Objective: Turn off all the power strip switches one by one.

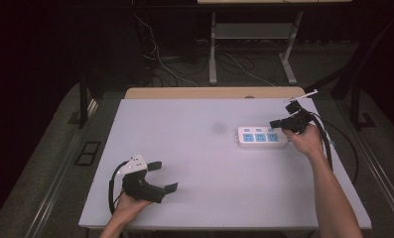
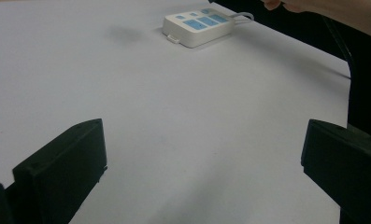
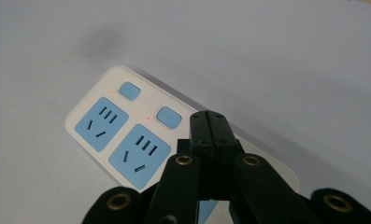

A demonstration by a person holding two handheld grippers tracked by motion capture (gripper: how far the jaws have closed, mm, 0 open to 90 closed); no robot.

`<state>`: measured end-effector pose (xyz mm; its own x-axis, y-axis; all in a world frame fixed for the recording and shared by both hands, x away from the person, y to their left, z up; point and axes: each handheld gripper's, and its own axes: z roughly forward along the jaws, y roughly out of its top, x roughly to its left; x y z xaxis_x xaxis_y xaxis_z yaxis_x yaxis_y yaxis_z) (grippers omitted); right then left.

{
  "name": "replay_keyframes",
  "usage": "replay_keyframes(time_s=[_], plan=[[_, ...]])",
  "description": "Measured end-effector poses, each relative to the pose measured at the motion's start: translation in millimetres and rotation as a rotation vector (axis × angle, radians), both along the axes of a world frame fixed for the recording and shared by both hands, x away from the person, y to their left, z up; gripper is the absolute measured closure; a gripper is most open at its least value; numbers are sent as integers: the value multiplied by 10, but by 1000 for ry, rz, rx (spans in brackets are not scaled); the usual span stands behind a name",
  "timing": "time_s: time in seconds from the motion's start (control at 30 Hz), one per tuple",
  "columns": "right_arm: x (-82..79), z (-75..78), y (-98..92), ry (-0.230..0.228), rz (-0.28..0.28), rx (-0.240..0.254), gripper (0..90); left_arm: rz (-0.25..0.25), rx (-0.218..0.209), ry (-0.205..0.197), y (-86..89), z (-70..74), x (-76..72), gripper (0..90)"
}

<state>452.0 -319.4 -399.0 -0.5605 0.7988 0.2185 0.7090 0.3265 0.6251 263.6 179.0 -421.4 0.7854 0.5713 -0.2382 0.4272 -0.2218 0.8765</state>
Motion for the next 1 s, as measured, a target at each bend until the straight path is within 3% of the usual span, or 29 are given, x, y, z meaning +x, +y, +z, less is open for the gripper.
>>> replay_keyframes(time_s=[0.6, 1.0], plan=[[-16, 306, 123, -29, 65, 18, 900, -1, 0, 1, -3, -2, -3, 0], [49, 215, 259, -7, 87, 14, 900, -2, 0, 0, 5, -1, -1, 0]])
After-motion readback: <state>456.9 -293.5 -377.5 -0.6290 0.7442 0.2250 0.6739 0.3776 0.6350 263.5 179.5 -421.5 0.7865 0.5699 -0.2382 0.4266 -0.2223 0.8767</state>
